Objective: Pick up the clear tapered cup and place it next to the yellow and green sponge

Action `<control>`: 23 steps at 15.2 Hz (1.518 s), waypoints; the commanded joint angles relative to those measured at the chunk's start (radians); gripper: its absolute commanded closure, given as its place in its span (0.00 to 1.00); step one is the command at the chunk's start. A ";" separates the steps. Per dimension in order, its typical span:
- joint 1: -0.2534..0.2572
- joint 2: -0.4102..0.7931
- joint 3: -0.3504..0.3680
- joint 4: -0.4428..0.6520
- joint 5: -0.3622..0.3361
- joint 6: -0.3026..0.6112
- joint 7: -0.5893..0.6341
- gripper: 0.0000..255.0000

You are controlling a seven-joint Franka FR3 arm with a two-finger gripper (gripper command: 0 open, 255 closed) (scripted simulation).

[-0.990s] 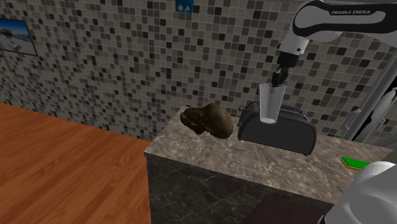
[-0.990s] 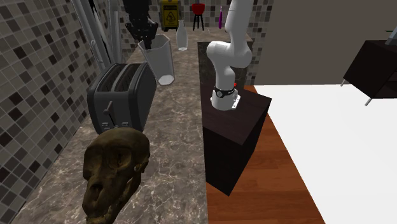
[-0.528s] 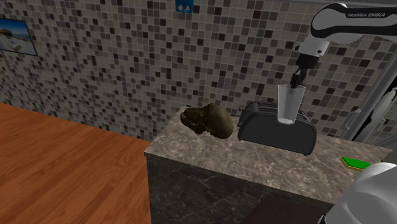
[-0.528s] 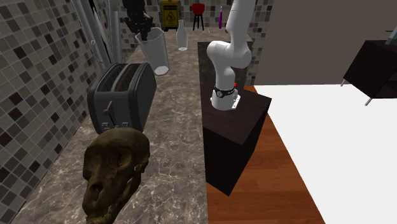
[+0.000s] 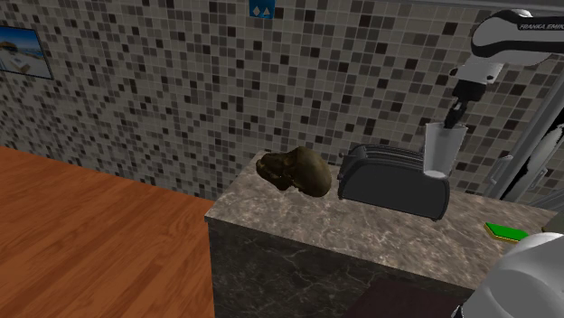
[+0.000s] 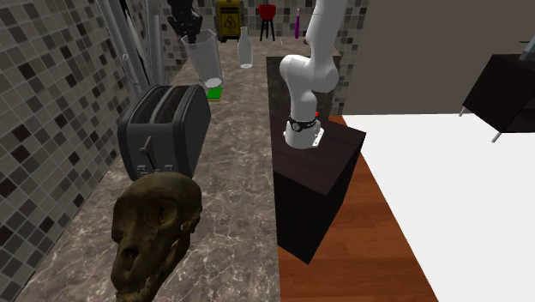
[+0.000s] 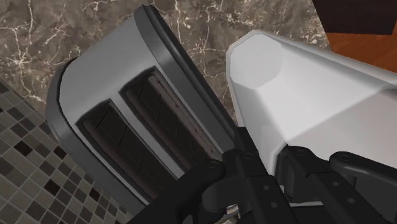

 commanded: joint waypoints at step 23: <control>-0.295 0.680 -0.567 0.589 0.351 -0.155 -0.867 1.00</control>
